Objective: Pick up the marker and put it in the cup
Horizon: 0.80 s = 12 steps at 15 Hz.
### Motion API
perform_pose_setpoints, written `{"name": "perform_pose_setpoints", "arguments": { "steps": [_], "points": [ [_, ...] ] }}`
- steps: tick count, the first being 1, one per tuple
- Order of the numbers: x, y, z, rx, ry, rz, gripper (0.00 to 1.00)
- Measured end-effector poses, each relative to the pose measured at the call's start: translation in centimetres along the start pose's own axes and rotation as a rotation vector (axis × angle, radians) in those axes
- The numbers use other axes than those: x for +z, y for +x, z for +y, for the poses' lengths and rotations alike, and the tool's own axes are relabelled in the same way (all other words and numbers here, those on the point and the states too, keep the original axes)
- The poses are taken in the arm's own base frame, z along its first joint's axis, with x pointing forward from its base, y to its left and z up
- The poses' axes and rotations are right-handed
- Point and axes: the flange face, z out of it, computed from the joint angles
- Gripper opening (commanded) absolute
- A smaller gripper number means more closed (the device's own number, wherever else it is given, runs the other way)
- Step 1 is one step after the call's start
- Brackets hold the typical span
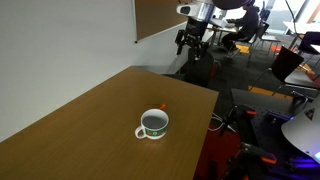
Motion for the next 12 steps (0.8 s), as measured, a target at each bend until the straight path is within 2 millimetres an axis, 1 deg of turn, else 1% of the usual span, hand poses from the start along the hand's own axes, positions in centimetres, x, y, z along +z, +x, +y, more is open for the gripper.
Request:
{"name": "perform_pose_setpoints", "arguments": {
  "steps": [5,7,9,12],
  "points": [
    [0.0,-0.1,0.0,0.003,-0.001,-0.001,1.0],
    [0.3,0.1,-0.1,-0.004,0.006,-0.006,1.0],
    [1.3,0.9,-0.4,-0.02,0.021,-0.015,1.0],
    [3.5,2.6,-0.5,-0.058,0.022,-0.028,1.0]
  ]
}}
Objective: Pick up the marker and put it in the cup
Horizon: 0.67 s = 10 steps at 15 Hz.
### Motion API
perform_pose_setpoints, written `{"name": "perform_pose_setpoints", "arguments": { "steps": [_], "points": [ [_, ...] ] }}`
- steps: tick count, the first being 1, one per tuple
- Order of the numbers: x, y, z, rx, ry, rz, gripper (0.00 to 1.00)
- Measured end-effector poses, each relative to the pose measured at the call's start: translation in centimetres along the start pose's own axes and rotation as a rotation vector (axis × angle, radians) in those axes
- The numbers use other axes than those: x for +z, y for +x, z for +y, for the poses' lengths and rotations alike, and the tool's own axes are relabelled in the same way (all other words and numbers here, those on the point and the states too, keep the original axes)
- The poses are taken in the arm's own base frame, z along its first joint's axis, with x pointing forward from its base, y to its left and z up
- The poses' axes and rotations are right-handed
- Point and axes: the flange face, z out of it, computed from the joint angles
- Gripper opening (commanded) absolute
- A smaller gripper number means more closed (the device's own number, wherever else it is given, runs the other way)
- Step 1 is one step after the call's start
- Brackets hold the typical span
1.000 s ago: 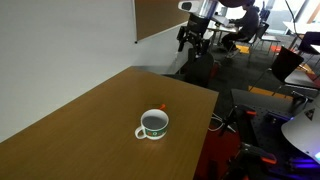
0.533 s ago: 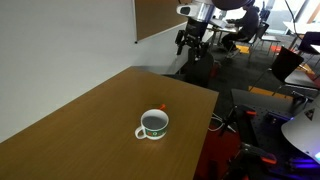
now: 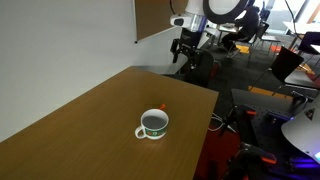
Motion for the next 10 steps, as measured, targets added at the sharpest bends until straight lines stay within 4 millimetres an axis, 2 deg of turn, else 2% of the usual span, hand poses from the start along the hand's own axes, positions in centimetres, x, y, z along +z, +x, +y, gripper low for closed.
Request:
{"name": "perform_pose_setpoints", "arguments": {
  "steps": [4,10],
  "points": [
    [3.3,1.5,1.0,-0.007,0.035,-0.03,1.0],
    [7.8,2.5,3.4,0.087,0.038,-0.084,1.0]
  ]
}}
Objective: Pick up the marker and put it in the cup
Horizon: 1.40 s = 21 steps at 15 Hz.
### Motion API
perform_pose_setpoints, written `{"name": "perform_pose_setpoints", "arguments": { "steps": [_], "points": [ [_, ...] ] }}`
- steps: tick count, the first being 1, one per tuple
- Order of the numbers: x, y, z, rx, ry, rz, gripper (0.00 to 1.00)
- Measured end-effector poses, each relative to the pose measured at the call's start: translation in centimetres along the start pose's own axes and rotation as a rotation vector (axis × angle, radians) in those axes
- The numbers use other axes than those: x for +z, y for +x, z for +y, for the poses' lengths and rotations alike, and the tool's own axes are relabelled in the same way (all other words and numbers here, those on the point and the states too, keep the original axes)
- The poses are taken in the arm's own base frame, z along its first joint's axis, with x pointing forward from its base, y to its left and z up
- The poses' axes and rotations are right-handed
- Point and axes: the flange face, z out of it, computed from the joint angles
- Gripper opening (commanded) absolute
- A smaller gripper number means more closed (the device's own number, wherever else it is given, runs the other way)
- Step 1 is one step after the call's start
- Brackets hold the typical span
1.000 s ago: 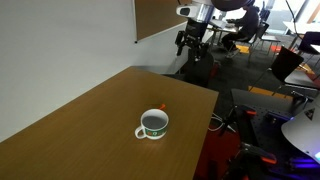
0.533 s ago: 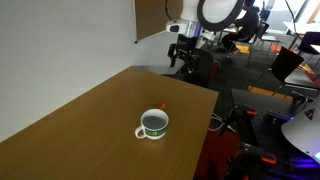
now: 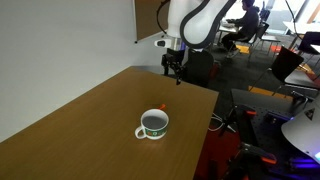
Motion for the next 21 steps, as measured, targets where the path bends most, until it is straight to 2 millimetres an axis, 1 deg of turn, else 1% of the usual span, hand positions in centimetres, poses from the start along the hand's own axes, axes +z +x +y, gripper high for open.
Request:
{"name": "perform_pose_setpoints", "arguments": {
  "steps": [2,4,7,10,16,21],
  "points": [
    [1.5,0.5,0.4,0.026,-0.027,-0.007,1.0],
    [2.9,1.2,0.4,0.037,-0.05,-0.002,1.0],
    [4.8,2.4,-0.3,0.024,-0.054,0.005,1.0],
    [6.2,3.4,-1.0,-0.016,-0.04,0.003,1.0],
    [8.5,4.3,-1.6,-0.049,-0.01,-0.002,1.0],
    [8.6,4.3,-1.6,-0.05,-0.007,-0.003,1.0]
  ]
}}
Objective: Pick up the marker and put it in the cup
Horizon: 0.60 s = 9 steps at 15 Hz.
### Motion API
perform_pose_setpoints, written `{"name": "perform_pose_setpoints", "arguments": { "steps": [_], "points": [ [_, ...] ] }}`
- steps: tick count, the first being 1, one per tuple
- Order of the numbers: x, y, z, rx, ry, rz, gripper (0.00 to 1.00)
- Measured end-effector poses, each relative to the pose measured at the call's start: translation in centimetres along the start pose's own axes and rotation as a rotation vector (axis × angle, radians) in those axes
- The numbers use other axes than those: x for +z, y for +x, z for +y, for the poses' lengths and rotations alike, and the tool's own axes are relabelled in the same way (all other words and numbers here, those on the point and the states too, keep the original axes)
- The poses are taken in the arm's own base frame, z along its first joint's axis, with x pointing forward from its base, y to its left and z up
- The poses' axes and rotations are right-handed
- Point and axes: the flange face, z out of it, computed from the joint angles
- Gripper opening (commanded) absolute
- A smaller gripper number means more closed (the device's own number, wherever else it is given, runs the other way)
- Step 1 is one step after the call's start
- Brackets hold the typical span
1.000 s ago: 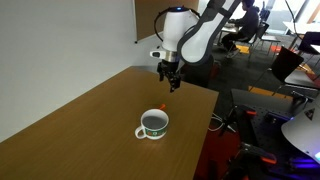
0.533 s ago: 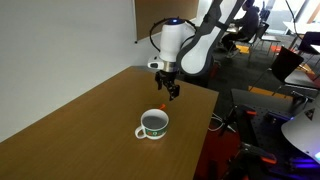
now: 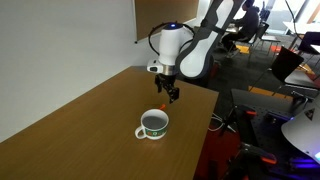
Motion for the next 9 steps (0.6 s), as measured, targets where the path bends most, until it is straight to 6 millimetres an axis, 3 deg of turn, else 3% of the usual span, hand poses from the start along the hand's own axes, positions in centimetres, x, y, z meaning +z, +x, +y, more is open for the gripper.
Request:
{"name": "perform_pose_setpoints", "arguments": {
  "steps": [9],
  "points": [
    [0.9,1.4,-0.4,-0.024,0.018,0.024,1.0]
  ]
}}
